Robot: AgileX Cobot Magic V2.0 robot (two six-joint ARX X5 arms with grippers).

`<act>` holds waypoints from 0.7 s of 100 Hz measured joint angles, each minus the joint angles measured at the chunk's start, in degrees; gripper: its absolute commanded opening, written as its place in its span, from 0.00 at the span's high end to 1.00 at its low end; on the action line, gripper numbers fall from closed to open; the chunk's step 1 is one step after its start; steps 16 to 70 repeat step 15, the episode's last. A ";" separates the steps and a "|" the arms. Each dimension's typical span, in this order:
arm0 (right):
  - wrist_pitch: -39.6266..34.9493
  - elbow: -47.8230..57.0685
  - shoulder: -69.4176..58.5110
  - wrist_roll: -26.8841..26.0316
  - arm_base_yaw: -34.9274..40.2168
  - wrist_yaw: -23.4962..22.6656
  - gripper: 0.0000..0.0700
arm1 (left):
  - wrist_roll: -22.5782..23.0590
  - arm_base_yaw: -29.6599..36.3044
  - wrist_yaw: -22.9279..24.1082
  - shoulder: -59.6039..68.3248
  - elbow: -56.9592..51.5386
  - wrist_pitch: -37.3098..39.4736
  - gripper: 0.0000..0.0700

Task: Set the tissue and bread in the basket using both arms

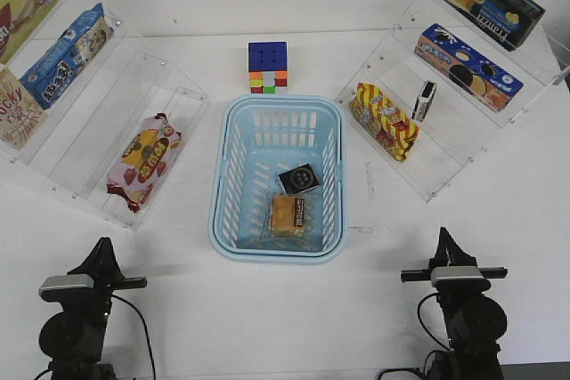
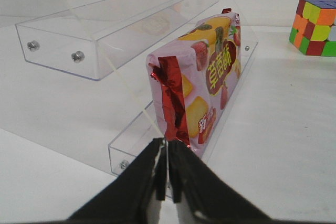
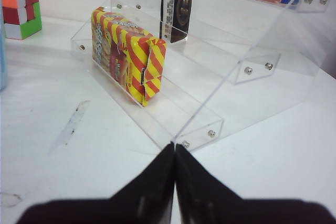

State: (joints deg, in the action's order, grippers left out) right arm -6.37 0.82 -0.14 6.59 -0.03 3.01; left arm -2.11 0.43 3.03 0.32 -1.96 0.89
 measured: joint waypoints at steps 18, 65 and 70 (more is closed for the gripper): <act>0.00 0.00 0.00 0.00 0.00 0.00 1.00 | 0.00 0.00 0.00 0.00 0.00 0.00 1.00; 0.00 0.00 0.00 0.00 0.00 0.00 1.00 | 0.00 0.00 0.00 0.00 0.00 0.00 1.00; 0.00 0.00 0.00 0.00 0.00 0.00 1.00 | 0.00 0.00 0.00 0.00 0.00 0.00 1.00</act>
